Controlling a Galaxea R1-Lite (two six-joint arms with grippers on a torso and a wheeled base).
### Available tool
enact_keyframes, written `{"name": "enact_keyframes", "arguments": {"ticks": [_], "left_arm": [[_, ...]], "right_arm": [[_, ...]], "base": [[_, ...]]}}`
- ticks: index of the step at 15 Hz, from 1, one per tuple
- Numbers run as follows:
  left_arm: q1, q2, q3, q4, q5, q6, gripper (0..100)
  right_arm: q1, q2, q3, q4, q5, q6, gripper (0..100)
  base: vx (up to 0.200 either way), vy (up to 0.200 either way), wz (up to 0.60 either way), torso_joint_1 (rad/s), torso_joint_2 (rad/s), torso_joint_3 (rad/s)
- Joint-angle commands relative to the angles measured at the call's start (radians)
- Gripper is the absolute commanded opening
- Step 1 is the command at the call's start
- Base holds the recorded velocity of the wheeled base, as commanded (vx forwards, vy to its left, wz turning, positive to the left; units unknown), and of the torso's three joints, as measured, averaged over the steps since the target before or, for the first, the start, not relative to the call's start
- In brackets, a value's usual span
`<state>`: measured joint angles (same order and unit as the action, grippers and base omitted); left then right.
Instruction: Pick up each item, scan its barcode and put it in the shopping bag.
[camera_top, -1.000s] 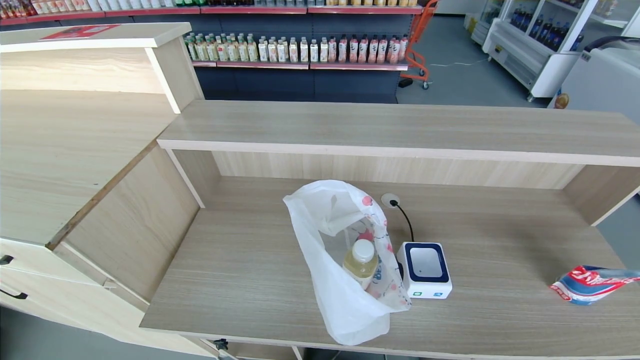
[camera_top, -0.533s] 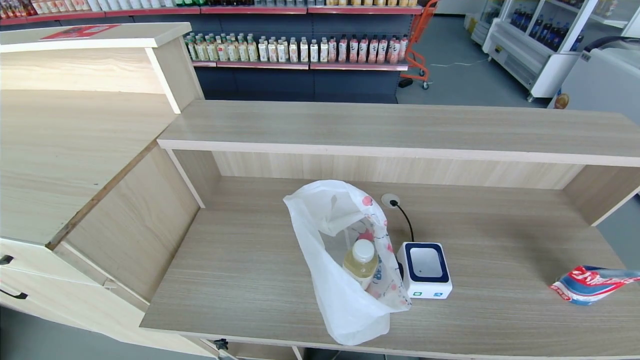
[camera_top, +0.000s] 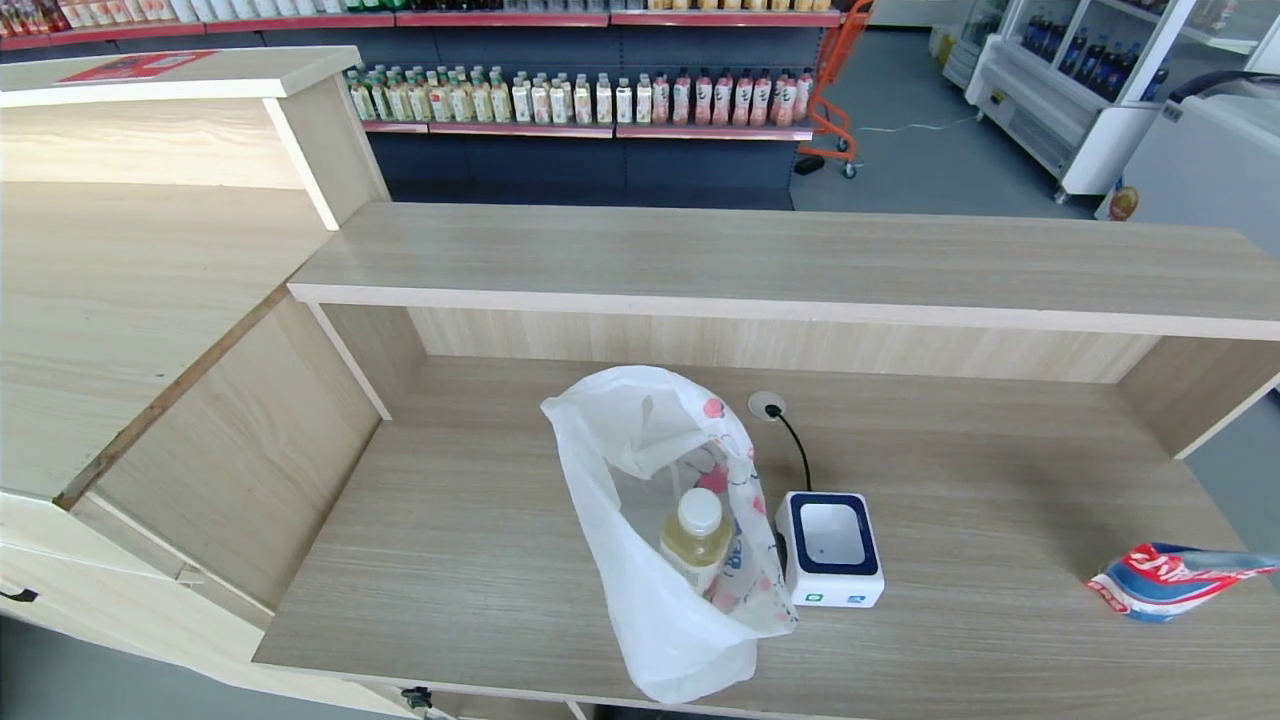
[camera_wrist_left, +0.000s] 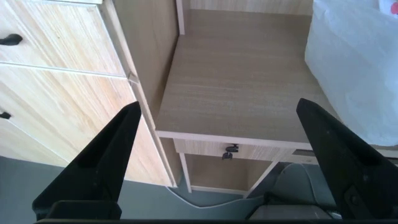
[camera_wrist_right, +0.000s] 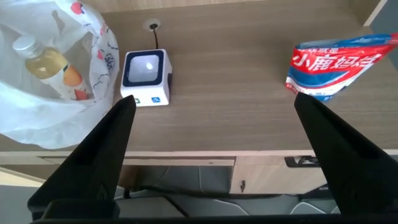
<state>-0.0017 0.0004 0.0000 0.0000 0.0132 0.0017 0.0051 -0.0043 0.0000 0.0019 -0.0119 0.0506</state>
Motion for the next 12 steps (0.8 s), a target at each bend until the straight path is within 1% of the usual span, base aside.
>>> {"name": "enact_keyframes", "arguments": {"ticks": [1,7,9,12], "left_arm": [[-0.001,0.000,0.000,0.000,0.001,-0.003,100],[-0.001,0.000,0.000,0.000,0.001,-0.005,100],[-0.001,0.000,0.000,0.000,0.001,0.000,100],[-0.001,0.000,0.000,0.000,0.001,-0.002,100]], "right_arm": [[-0.002,0.004,0.000,0.001,0.000,0.000,100],[-0.002,0.004,0.000,0.001,0.000,0.000,100],[-0.002,0.004,0.000,0.001,0.001,0.000,100],[-0.002,0.004,0.000,0.001,0.000,0.000,100]], "base": [[-0.200,-0.200,0.00,-0.002,0.00,0.002],[-0.200,-0.200,0.00,0.003,0.00,0.002],[-0.200,-0.200,0.00,0.000,0.00,0.002],[0.000,0.000,0.00,0.000,0.00,0.000]]}}
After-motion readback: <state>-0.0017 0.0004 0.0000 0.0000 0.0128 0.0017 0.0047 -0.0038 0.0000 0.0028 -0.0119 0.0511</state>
